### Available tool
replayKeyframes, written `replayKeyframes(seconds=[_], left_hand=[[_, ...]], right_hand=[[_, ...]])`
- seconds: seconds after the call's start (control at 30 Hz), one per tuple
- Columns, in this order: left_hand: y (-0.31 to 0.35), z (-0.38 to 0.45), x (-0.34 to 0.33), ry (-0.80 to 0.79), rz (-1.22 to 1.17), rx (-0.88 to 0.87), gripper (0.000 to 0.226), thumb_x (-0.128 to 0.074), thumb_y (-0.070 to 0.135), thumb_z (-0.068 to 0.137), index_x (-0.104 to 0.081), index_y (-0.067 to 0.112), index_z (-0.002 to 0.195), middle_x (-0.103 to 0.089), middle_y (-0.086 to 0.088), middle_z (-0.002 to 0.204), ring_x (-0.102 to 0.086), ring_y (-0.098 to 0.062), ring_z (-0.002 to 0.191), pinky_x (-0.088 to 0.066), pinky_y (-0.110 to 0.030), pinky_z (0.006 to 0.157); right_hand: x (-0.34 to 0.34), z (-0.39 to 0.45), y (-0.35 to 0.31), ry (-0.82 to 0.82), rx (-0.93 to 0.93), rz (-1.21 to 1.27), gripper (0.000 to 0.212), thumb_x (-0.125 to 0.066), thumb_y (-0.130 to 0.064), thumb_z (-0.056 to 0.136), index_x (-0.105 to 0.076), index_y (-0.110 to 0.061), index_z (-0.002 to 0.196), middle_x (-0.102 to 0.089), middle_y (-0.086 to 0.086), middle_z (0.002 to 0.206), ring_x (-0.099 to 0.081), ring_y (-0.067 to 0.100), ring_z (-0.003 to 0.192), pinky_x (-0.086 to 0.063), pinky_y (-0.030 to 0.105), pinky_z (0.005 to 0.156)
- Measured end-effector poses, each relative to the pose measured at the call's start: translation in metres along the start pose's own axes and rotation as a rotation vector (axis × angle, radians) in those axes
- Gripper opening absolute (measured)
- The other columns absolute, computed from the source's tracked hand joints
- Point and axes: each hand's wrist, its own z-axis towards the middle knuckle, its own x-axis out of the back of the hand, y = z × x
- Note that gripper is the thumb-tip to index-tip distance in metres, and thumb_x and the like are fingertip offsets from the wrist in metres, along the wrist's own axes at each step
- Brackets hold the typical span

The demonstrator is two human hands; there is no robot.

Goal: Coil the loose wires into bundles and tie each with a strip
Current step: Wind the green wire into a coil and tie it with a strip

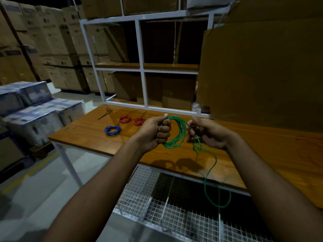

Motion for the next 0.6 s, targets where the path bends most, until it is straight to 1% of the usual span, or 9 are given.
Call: replayKeyframes(seconds=[0.07, 0.1, 0.17, 0.27, 0.4, 0.47, 0.53, 0.6], left_hand=[[0.001, -0.001, 0.002, 0.018, -0.024, -0.012, 0.039, -0.033, 0.036, 0.105, -0.042, 0.020, 0.070, -0.026, 0.009, 0.051, -0.021, -0.005, 0.038, -0.012, -0.020, 0.038], [0.002, -0.002, 0.003, 0.024, -0.041, -0.020, 0.040, -0.033, 0.036, 0.105, -0.042, 0.020, 0.070, -0.026, 0.009, 0.050, -0.021, -0.005, 0.038, -0.012, -0.020, 0.038], [0.004, -0.002, 0.005, 0.035, -0.067, -0.041, 0.040, -0.032, 0.035, 0.106, -0.041, 0.021, 0.070, -0.026, 0.009, 0.049, -0.021, -0.005, 0.037, -0.009, -0.021, 0.040], [0.009, -0.002, 0.007, 0.056, -0.113, -0.073, 0.040, -0.032, 0.034, 0.106, -0.041, 0.021, 0.069, -0.027, 0.009, 0.048, -0.022, -0.005, 0.036, -0.010, -0.021, 0.039], [0.013, -0.003, 0.013, 0.084, -0.143, -0.126, 0.039, -0.032, 0.034, 0.106, -0.041, 0.021, 0.070, -0.026, 0.009, 0.048, -0.022, -0.005, 0.036, -0.012, -0.020, 0.038], [0.013, -0.003, 0.014, 0.089, -0.148, -0.133, 0.038, -0.032, 0.034, 0.106, -0.039, 0.021, 0.071, -0.026, 0.009, 0.047, -0.021, -0.005, 0.035, -0.013, -0.020, 0.036], [0.011, -0.004, 0.016, 0.105, -0.151, -0.131, 0.038, -0.031, 0.034, 0.106, -0.037, 0.022, 0.071, -0.026, 0.009, 0.047, -0.021, -0.005, 0.034, -0.014, -0.019, 0.034], [0.008, -0.004, 0.019, 0.129, -0.148, -0.128, 0.038, -0.030, 0.034, 0.106, -0.037, 0.021, 0.071, -0.026, 0.009, 0.046, -0.020, -0.005, 0.033, -0.014, -0.019, 0.033]], right_hand=[[0.003, -0.002, 0.017, -0.117, -0.040, 0.211, 0.046, -0.063, -0.049, 0.087, -0.066, -0.006, 0.103, -0.065, 0.011, 0.085, -0.065, 0.028, 0.083, -0.046, 0.048, 0.088], [0.003, -0.003, 0.025, -0.155, -0.052, 0.267, 0.048, -0.069, -0.047, 0.084, -0.066, -0.005, 0.107, -0.066, 0.015, 0.093, -0.065, 0.030, 0.088, -0.048, 0.050, 0.089], [0.000, -0.006, 0.039, -0.179, -0.059, 0.297, 0.057, -0.081, -0.040, 0.074, -0.067, -0.003, 0.115, -0.065, 0.018, 0.107, -0.065, 0.031, 0.096, -0.050, 0.048, 0.092], [-0.003, -0.013, 0.054, -0.171, -0.051, 0.309, 0.068, -0.085, -0.037, 0.069, -0.065, -0.002, 0.124, -0.064, 0.020, 0.118, -0.066, 0.031, 0.100, -0.052, 0.046, 0.093], [-0.010, -0.024, 0.064, -0.098, 0.014, 0.292, 0.080, -0.089, -0.045, 0.066, -0.059, -0.001, 0.127, -0.064, 0.014, 0.113, -0.064, 0.023, 0.091, -0.057, 0.038, 0.081], [-0.017, -0.029, 0.067, -0.067, 0.032, 0.280, 0.082, -0.088, -0.048, 0.066, -0.057, -0.002, 0.127, -0.064, 0.012, 0.110, -0.063, 0.021, 0.089, -0.056, 0.037, 0.079], [-0.028, -0.031, 0.068, -0.039, 0.064, 0.219, 0.080, -0.089, -0.048, 0.064, -0.059, -0.002, 0.123, -0.065, 0.011, 0.107, -0.064, 0.019, 0.086, -0.057, 0.033, 0.074], [-0.039, -0.031, 0.068, 0.004, 0.093, 0.163, 0.073, -0.092, -0.048, 0.060, -0.065, -0.005, 0.113, -0.067, 0.009, 0.099, -0.063, 0.016, 0.080, -0.056, 0.029, 0.068]])
